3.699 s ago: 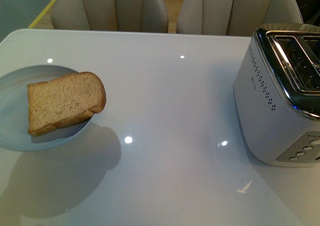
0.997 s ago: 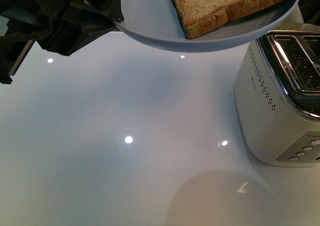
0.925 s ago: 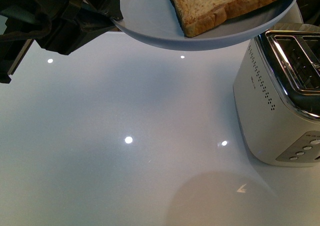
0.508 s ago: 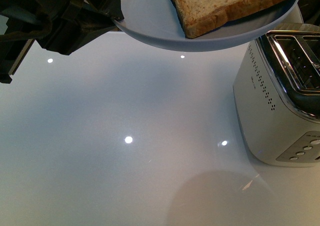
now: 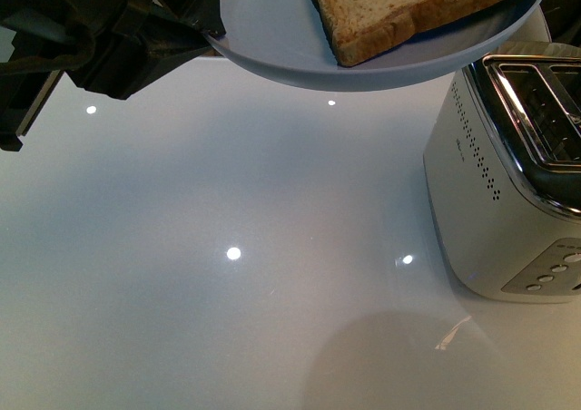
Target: Left arm holds plate, right arm toasts bread
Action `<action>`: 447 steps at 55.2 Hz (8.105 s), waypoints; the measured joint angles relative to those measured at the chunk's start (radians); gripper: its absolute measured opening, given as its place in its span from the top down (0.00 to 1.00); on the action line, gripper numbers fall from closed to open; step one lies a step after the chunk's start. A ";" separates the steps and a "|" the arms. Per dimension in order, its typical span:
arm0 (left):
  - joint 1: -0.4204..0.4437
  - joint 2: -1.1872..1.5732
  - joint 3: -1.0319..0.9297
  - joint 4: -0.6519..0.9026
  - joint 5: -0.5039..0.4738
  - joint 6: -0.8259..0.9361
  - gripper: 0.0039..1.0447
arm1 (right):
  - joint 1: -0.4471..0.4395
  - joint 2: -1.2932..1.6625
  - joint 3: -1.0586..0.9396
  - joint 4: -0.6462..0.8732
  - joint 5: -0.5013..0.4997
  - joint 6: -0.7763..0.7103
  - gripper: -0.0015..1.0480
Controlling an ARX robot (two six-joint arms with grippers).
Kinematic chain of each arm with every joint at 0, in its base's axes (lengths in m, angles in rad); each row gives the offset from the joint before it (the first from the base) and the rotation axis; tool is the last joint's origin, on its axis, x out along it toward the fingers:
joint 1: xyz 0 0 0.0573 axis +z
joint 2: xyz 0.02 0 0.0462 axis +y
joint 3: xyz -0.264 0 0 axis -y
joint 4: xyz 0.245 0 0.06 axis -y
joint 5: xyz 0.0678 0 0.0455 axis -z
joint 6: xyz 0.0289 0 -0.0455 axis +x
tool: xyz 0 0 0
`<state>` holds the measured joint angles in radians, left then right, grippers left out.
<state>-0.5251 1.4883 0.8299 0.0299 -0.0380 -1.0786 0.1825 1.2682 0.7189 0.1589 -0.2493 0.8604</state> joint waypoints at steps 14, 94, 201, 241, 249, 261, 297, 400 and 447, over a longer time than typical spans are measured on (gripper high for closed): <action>0.000 0.000 0.000 0.000 0.000 0.000 0.97 | 0.036 0.032 0.019 0.022 -0.007 0.054 0.12; 0.000 0.000 0.000 0.000 0.000 -0.001 0.97 | 0.018 -0.024 0.132 -0.063 -0.018 0.069 0.97; 0.000 0.000 0.000 0.002 0.000 -0.001 0.97 | 0.005 0.074 -0.010 0.058 0.527 -0.725 0.97; 0.000 0.000 0.000 0.002 0.000 -0.001 0.97 | -0.006 0.088 -0.076 0.098 0.535 -0.726 0.97; 0.000 0.000 0.000 0.002 0.000 -0.001 0.97 | 0.001 0.110 -0.092 0.109 0.535 -0.726 0.97; 0.000 0.000 0.000 0.002 0.000 -0.001 0.97 | 0.014 0.153 -0.130 0.137 0.537 -0.723 0.97; 0.000 -0.001 0.000 0.002 0.000 -0.001 0.97 | 0.023 0.184 -0.179 0.144 0.521 -0.699 0.69; -0.002 -0.003 0.000 0.002 0.001 -0.006 0.97 | -0.179 -0.811 -0.701 0.296 0.250 -0.855 0.98; -0.002 -0.003 0.000 0.002 0.000 -0.007 0.97 | -0.179 -1.244 -0.701 -0.149 0.250 -0.856 0.98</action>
<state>-0.5270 1.4849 0.8295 0.0319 -0.0376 -1.0859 0.0032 0.0242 0.0181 0.0101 0.0010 0.0048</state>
